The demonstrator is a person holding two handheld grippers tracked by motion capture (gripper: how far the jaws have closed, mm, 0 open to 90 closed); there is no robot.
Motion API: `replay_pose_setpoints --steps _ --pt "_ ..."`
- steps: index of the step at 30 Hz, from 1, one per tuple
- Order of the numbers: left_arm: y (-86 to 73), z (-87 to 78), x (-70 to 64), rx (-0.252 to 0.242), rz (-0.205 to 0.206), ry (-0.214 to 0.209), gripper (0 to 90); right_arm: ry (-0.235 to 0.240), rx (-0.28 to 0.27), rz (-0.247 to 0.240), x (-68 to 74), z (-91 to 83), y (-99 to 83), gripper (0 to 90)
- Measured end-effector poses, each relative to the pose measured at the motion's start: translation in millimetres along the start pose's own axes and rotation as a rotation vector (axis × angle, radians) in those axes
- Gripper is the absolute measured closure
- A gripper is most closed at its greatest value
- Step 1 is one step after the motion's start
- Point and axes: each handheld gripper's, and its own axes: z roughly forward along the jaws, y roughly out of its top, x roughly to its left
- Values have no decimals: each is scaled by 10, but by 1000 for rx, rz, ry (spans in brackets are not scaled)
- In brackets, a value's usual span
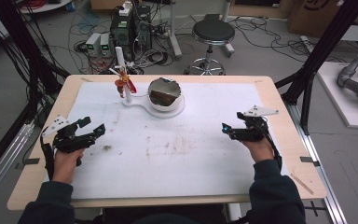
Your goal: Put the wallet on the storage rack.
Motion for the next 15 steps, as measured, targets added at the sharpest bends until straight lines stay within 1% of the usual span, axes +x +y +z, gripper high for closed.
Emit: replay_pose_setpoints --steps 1,3,5,7,9,12,15 --pt "5 4 -9 -5 -2 3 198 1 2 7 11 -24 -70 207" --pt "12 9 -26 -8 -5 9 197 -13 -1 14 27 -61 -166 207" --pt "23 20 -41 -11 4 13 198 -11 -1 13 34 -100 -222 207" --pt "32 37 -56 -10 13 15 198 -18 -10 13 35 -141 -234 207" --pt "35 54 -73 -13 18 18 198 -24 -25 4 26 -166 -234 207" --pt "43 56 -93 -17 32 23 198 -32 -23 -3 20 -175 -245 207" --pt "50 52 -99 -23 36 22 198 -39 -20 -10 22 -182 -260 207"
